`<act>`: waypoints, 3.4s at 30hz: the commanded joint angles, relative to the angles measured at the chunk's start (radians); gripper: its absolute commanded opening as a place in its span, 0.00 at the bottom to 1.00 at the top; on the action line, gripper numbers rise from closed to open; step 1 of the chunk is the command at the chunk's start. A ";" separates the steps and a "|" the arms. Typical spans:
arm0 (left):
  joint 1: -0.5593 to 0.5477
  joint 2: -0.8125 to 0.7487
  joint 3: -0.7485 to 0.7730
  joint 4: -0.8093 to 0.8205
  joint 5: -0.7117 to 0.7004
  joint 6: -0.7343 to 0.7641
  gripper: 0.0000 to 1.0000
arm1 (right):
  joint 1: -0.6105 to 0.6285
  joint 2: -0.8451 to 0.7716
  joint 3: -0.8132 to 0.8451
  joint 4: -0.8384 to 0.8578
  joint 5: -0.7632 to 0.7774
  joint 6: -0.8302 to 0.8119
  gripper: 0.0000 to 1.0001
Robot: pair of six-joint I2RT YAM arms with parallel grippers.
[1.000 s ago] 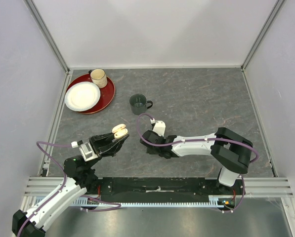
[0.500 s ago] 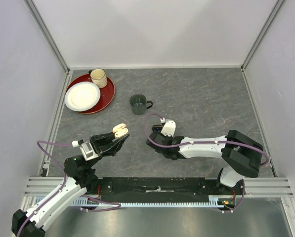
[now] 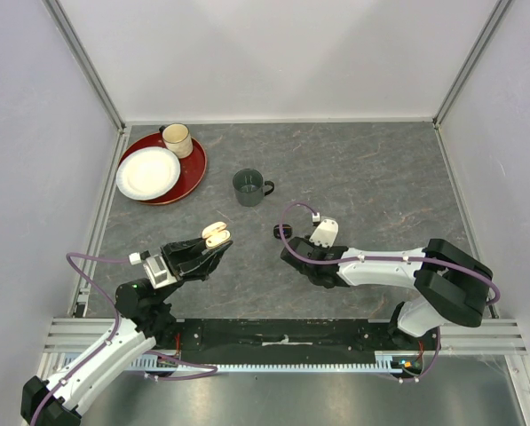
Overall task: Insert the wireless bluetooth earbuds into the charging case
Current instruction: Pick up the earbud from the center of the board.
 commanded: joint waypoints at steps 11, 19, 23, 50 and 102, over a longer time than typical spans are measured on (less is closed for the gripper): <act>0.001 0.000 -0.005 0.049 -0.019 0.010 0.02 | -0.013 -0.012 0.020 -0.022 -0.011 -0.026 0.42; 0.001 0.023 -0.008 0.069 -0.016 0.001 0.02 | -0.027 0.012 0.038 -0.024 -0.034 -0.066 0.38; 0.001 0.018 -0.008 0.068 -0.016 0.000 0.02 | -0.028 0.029 0.048 -0.021 -0.039 -0.077 0.35; 0.003 0.024 -0.004 0.057 -0.024 0.012 0.02 | -0.028 0.000 0.060 -0.079 -0.022 -0.049 0.38; 0.001 0.047 -0.019 0.077 -0.025 0.001 0.02 | -0.028 0.038 0.063 -0.048 -0.054 -0.051 0.24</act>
